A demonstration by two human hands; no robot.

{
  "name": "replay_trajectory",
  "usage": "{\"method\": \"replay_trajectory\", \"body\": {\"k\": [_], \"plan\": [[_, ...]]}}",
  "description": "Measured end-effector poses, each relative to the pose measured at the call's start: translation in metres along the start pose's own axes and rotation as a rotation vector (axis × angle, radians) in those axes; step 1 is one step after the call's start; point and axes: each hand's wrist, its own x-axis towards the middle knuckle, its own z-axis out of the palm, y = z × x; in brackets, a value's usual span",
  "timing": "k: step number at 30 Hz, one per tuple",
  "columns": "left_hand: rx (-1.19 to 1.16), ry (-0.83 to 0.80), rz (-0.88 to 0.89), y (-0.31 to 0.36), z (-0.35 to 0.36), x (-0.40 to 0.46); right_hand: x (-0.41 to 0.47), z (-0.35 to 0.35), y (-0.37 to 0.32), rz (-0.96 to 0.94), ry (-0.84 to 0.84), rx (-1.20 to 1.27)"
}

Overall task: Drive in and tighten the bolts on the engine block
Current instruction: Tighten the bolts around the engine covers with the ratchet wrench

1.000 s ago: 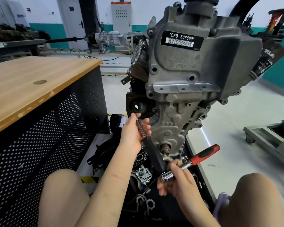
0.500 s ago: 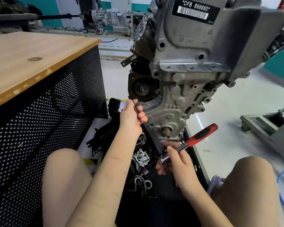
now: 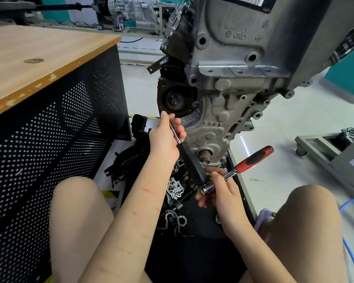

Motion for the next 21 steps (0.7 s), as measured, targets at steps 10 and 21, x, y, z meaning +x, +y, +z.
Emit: {"method": "replay_trajectory", "body": {"k": [10,21], "plan": [[0.079,-0.236,0.003,0.013,0.006,-0.01,-0.004,-0.002,-0.018,0.363,-0.258,0.656],[0.073,-0.262,0.092,0.019,0.008,-0.013,-0.004,0.0,-0.028,0.176,-0.111,0.256]]}}
